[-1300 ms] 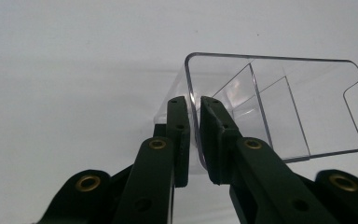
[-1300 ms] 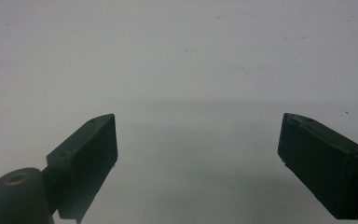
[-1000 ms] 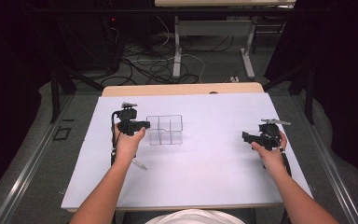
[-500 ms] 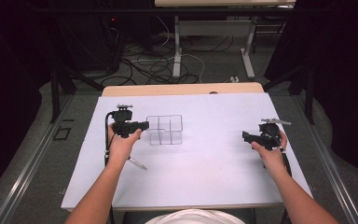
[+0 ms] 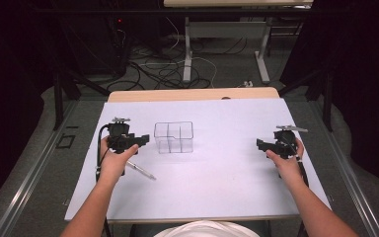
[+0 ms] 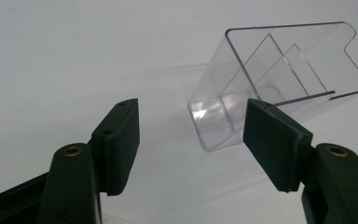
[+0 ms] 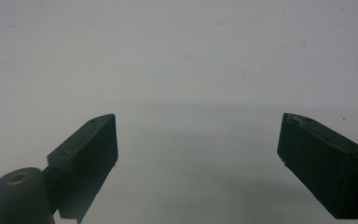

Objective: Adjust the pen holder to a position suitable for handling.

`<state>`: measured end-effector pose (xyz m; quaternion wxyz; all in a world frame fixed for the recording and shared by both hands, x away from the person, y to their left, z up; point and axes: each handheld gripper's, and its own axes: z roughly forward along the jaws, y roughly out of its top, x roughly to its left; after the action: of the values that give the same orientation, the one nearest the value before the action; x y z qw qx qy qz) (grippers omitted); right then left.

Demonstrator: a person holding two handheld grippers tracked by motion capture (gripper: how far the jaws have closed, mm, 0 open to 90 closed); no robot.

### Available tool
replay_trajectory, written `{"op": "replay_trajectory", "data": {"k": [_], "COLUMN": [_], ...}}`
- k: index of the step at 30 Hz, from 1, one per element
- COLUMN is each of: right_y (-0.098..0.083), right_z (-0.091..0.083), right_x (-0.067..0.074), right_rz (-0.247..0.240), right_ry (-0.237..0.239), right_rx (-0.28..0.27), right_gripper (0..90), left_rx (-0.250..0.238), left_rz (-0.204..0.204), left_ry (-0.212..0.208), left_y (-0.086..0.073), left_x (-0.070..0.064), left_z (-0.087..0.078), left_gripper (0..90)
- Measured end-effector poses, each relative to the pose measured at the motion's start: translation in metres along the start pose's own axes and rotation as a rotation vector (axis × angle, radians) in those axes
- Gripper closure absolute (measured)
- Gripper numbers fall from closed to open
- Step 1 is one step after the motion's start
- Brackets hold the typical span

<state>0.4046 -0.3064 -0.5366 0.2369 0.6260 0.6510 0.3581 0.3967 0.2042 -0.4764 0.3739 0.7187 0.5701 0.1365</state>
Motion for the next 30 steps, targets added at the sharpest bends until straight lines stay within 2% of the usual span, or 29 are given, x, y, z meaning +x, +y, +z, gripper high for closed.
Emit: {"op": "replay_trajectory", "data": {"k": [5, 10, 12, 16, 19, 25, 28, 29, 30], "right_y": [0.000, 0.000, 0.000, 0.000, -0.001, 0.001, 0.001, 0.000, -0.001], "right_z": [-0.001, -0.001, -0.001, -0.003, -0.003, -0.007, -0.008, -0.008, -0.008], "right_x": [0.000, 0.001, 0.003, 0.009, 0.015, 0.033, 0.038, 0.046, 0.049], "right_rz": [-0.004, -0.011, -0.024, -0.054, -0.075, -0.115, -0.144, -0.174, -0.181], "right_ry": [0.003, 0.005, 0.010, 0.025, 0.054, 0.112, 0.125, 0.138, 0.140], "right_rx": [-0.007, -0.008, -0.011, -0.011, -0.007, -0.016, -0.021, -0.020, -0.021], "right_gripper": [12.1, 13.3, 13.8, 14.3, 14.4, 14.5, 14.5, 14.5, 14.5], "left_rx": [-0.015, -0.023, -0.031, -0.081, -0.103, -0.129, -0.134, -0.130, -0.135], "left_rz": [0.031, 0.041, 0.048, 0.066, 0.045, 0.034, 0.020, 0.017, 0.014], "left_ry": [0.036, 0.029, 0.026, 0.023, 0.013, 0.003, 0.000, -0.001, 0.001], "left_y": [-0.011, -0.020, -0.021, -0.029, -0.031, -0.031, -0.032, -0.032, -0.032], "left_x": [0.010, 0.019, 0.021, 0.028, 0.032, 0.038, 0.040, 0.041, 0.041], "left_z": [-0.005, -0.009, -0.009, -0.008, -0.007, -0.005, -0.005, -0.005, -0.004], "left_gripper": [31.9, 29.7, 24.9, 16.1, 14.0, 8.0, 2.5, 0.5, 0.2]}}
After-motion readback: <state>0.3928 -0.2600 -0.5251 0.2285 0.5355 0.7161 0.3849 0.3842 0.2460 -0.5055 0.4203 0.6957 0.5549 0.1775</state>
